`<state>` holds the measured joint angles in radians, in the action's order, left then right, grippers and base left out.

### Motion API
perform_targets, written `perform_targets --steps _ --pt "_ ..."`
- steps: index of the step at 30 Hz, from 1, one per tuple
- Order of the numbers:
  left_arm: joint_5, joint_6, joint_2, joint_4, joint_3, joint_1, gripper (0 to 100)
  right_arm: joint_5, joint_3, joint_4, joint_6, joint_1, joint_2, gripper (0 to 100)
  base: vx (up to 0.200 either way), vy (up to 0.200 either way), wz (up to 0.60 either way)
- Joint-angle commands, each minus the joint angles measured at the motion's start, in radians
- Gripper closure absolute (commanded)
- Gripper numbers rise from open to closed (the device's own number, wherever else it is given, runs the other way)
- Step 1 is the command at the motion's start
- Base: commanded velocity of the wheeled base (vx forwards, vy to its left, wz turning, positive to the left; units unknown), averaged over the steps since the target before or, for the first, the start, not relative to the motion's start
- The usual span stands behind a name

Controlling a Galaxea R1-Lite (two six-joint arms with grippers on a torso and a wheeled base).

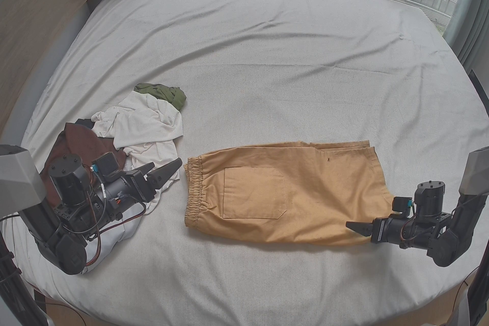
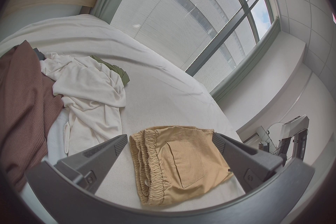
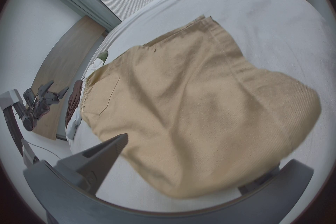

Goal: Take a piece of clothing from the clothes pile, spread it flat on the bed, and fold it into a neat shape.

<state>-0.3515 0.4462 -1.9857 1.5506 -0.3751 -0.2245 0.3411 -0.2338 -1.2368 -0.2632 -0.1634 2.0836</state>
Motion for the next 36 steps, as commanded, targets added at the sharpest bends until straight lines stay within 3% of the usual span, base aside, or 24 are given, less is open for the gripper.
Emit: perform_targets --steps 1,11,24,28,36 --pt "0.0 0.0 -0.004 0.0 0.002 -0.003 0 0.001 0.085 0.0 0.001 -0.068 -0.007 0 0.0 0.0 0.0" --pt "-0.003 0.0 -0.018 0.0 0.01 -0.003 0 0.01 0.149 -0.024 -0.002 -0.18 -0.036 0 0.0 0.0 0.0" --pt "0.002 -0.003 -0.116 0.0 0.012 -0.012 0 0.019 0.114 -0.245 -0.007 -0.231 -0.073 0 0.0 0.0 0.0" --pt "0.003 -0.003 -0.136 0.002 0.01 -0.027 0 0.056 0.051 -0.3 -0.014 -0.24 -0.074 0 0.0 0.0 0.0" --pt "0.006 0.023 -0.197 0.002 0.004 -0.056 0 0.059 -0.139 -0.28 -0.073 -0.238 -0.083 0 0.0 0.0 0.0"
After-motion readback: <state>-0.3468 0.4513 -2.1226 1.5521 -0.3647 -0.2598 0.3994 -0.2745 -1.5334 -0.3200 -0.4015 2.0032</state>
